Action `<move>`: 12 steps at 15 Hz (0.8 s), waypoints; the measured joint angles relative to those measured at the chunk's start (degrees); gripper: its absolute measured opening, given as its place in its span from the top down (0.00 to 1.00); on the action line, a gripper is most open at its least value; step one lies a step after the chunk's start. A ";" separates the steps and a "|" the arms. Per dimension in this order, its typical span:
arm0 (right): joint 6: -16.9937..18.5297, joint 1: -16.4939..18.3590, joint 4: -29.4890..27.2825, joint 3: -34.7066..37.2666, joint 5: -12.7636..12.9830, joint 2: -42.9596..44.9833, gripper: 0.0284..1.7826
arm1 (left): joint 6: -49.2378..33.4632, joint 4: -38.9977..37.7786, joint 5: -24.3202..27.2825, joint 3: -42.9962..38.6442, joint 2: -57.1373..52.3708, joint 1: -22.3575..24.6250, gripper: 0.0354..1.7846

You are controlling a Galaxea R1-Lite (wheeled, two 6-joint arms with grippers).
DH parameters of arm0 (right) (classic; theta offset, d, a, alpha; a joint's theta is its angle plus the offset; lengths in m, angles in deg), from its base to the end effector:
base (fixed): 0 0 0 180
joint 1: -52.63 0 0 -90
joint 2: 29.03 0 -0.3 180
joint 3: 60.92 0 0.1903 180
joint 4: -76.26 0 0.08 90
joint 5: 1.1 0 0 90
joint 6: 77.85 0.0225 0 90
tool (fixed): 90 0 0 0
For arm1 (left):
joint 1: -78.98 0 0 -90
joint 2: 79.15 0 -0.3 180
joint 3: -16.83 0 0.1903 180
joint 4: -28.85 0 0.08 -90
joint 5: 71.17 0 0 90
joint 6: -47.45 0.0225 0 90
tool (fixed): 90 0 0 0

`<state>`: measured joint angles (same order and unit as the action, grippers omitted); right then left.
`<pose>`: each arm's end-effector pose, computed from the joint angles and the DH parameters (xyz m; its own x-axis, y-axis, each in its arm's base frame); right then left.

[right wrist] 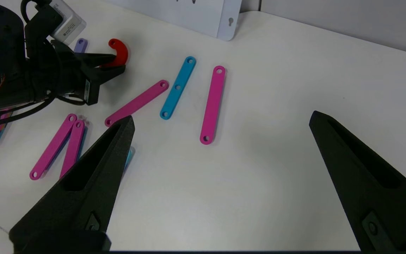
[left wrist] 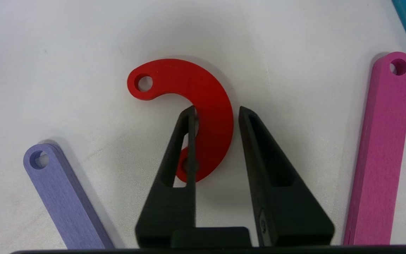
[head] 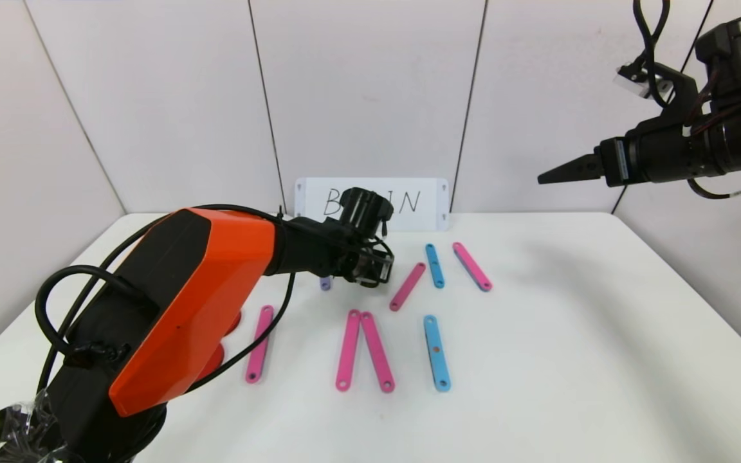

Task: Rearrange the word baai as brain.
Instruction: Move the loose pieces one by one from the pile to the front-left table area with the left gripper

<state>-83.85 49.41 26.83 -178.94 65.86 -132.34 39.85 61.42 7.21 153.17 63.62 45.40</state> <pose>0.3349 0.0277 0.2829 0.7332 0.4332 -0.5241 -0.4303 0.8924 0.1358 0.4251 -0.2768 0.0960 0.7456 -0.2532 -0.6164 0.3384 0.9407 0.0229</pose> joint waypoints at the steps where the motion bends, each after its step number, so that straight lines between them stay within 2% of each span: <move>1: 0.00 0.00 0.00 0.00 -0.02 0.00 0.03 | -0.02 -0.02 -0.07 -0.02 0.06 0.00 0.83; 12: 0.00 0.06 0.00 0.00 0.00 0.00 0.03 | 0.48 0.74 -0.24 -1.73 -5.38 0.91 0.84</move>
<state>-83.85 49.47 26.83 -178.94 65.86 -132.34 40.32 62.17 6.96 151.44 58.25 46.32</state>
